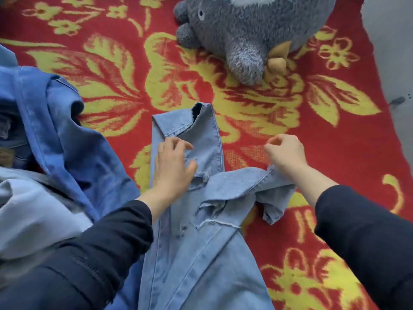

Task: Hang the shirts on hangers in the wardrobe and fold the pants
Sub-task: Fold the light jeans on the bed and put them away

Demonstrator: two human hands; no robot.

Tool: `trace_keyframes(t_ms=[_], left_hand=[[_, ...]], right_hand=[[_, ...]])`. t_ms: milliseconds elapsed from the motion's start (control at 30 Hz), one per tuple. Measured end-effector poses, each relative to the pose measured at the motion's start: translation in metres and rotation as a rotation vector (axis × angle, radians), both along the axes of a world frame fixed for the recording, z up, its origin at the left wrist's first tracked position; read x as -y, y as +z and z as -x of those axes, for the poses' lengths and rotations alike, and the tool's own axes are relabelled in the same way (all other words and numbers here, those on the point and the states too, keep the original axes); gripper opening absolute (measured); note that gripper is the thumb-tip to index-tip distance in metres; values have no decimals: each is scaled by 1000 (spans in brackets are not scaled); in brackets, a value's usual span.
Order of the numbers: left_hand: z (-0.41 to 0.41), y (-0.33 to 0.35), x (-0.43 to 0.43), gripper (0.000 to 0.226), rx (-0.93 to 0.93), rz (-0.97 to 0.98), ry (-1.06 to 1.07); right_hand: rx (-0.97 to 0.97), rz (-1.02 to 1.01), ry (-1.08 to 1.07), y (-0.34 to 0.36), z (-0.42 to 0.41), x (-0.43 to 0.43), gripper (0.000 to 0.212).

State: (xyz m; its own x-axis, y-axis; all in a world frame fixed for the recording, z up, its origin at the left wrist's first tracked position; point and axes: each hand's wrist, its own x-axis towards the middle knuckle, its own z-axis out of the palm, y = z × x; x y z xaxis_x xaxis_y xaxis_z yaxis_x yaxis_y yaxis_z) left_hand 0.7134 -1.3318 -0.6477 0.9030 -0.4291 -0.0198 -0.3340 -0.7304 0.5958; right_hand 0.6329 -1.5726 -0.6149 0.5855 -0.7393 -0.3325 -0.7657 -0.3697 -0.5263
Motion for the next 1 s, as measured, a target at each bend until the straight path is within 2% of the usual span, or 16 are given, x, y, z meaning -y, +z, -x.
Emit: trace_keyframes(t_ms=[100,200,300,367,433,500,533,600,667,733,800,867,933,967,1000], left_hand=[[28,-3,20,31,-68,23,-230],[40,-10,29,42,-143,-81,-338],[29,-13,30,49,-167,-90,-65],[6,-12,29,61,-292,50,169],[-18,-12,30,73,-537,299,371],[-39,-10,37,75,-735,518,505],[-48,-7,43,71,-736,549,489],[-62,5,52,60,-560,488,317],[-80,19,57,59,-353,484,139],[-95,34,57,60,-282,469,59],[-94,38,53,52,-274,369,36],[-70,33,50,33,-296,219,-44],[-32,26,44,10,-369,152,-153],[-13,22,41,8,-426,155,-202],[5,18,38,20,-481,161,-247]], right_hand=[[-126,78,-17,-2,32,16,16],[-335,26,-17,-7,53,15,40],[-381,-123,-52,-16,56,7,60],[-352,-209,-70,-18,49,-2,68],[-358,-204,-7,-20,40,-12,58],[-345,-202,23,-24,32,-21,37],[-333,-208,18,-25,29,-23,31],[-314,-199,7,-25,25,-24,26],[-312,-177,-5,-26,23,-21,23],[-336,-170,-27,-24,22,-18,20],[-372,-165,-16,-19,20,-13,20],[-365,-96,-26,-8,15,-6,19],[-269,36,-100,5,6,3,17],[-182,81,-141,12,1,5,17],[-77,105,-165,20,-5,7,19]])
